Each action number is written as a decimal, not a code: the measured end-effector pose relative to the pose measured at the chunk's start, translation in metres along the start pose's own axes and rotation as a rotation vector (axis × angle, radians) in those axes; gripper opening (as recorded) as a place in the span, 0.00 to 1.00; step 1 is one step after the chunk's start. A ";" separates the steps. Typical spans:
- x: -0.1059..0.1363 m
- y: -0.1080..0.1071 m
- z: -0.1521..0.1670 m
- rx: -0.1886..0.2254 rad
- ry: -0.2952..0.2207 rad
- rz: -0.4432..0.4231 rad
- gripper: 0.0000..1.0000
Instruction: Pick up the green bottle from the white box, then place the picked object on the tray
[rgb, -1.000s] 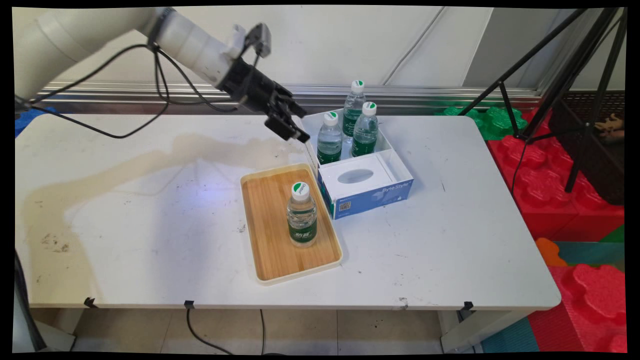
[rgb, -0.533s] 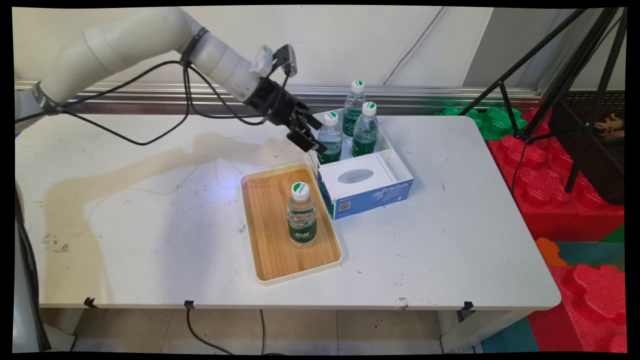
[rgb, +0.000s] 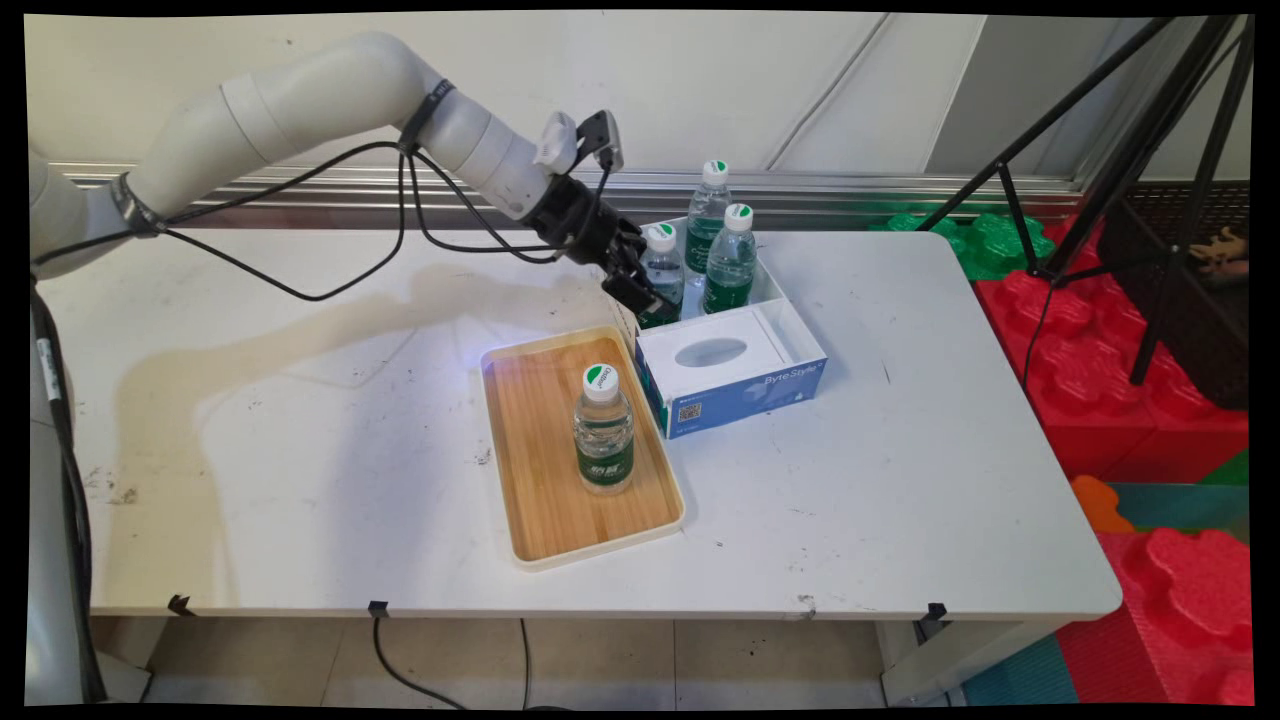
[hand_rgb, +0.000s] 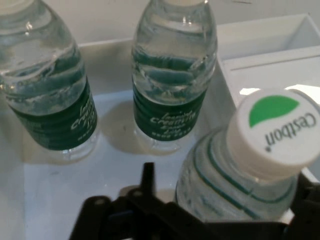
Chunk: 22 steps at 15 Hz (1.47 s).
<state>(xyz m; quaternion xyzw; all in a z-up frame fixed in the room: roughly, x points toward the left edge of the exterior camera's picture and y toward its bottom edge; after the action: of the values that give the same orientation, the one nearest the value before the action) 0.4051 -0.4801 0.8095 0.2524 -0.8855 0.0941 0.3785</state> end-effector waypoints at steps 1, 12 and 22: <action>0.000 -0.001 0.003 -0.001 0.003 0.000 0.00; 0.003 -0.007 -0.001 0.008 0.052 -0.011 0.00; 0.016 0.004 -0.085 0.035 0.145 0.006 0.00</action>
<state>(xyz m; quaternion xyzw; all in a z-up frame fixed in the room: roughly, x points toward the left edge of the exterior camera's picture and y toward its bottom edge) 0.4466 -0.4520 0.8805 0.2489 -0.8548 0.1289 0.4367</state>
